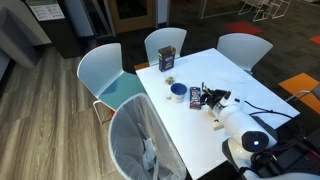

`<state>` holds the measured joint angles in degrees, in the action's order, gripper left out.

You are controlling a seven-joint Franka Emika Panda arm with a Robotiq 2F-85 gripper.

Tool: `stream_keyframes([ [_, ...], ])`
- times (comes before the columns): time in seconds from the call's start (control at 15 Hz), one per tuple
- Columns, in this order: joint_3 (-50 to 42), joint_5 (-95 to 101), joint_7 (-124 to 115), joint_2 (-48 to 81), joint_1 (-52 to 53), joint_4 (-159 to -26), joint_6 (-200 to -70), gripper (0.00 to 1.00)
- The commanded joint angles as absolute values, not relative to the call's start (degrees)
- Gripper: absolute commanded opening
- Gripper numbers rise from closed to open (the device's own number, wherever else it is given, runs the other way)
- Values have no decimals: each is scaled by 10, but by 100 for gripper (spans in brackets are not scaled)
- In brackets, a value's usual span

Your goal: Put the yellow pen inside the cup then take it out

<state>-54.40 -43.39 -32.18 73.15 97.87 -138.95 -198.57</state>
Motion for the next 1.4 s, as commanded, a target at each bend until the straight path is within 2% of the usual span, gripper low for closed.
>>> stream_keyframes([
  [0.0,-548,-413,-333,729,984,-1375,-1985,4],
  [0.8,-543,-427,-322,713,975,-1423,-1983,4],
  [1.33,-548,-429,-384,748,958,-1391,-1982,4],
])
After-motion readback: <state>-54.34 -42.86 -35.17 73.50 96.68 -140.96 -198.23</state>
